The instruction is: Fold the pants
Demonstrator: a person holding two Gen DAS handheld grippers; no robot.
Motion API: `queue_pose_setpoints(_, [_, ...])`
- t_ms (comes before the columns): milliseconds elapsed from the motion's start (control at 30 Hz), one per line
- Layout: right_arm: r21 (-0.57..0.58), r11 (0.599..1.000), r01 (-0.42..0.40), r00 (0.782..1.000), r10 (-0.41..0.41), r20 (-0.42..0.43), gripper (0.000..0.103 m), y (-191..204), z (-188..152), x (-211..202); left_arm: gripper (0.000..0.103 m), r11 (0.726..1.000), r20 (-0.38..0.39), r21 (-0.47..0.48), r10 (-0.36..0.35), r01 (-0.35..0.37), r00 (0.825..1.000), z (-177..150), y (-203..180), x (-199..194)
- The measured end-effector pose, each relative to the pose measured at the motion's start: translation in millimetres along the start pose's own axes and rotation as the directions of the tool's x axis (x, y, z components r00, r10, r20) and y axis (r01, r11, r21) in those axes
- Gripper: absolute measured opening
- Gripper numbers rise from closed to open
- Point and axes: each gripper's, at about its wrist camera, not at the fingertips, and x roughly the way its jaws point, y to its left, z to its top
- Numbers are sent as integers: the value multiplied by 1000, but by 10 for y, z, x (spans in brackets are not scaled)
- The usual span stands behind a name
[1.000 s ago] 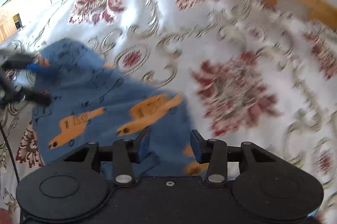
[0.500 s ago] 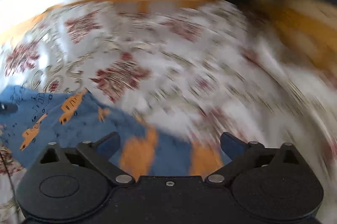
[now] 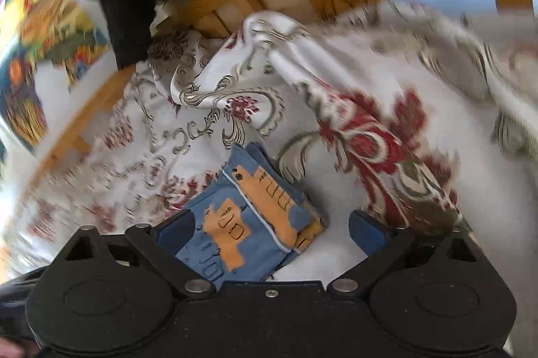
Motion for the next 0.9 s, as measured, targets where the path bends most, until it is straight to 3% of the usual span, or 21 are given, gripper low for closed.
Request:
queue_pose_setpoints(133, [66, 997, -39, 999, 39, -1, 94, -154, 7, 31, 101, 982, -11, 185, -30, 31, 999, 237, -349, 423])
queue_pose_setpoints(233, [56, 998, -31, 999, 32, -9, 89, -120, -44, 61, 101, 967, -24, 253, -30, 35, 999, 368, -520, 777])
queue_pose_setpoints(300, [65, 997, -31, 999, 33, -26, 82, -111, -54, 62, 101, 966, -15, 254, -34, 37, 999, 415, -585, 956])
queue_pose_setpoints(467, [238, 971, 18, 999, -9, -38, 60, -268, -60, 72, 98, 978, -25, 209, -24, 29, 999, 492, -559, 1369])
queue_pose_setpoints(533, [296, 954, 46, 999, -36, -41, 60, -281, -67, 98, 98, 983, -32, 181, -23, 29, 999, 499, -558, 1456])
queue_pose_setpoints(633, [370, 926, 76, 997, -63, -49, 70, -234, -36, 176, 98, 986, -33, 161, -34, 39, 999, 511, -598, 1556])
queue_pose_setpoints(733, [422, 901, 99, 995, -85, -52, 70, -182, -22, 219, 98, 987, -45, 155, -44, 50, 998, 500, -680, 1637])
queue_pose_setpoints(900, [458, 886, 66, 997, -72, -5, 55, -255, -104, 223, 99, 994, -50, 92, -62, 67, 997, 450, -647, 1678])
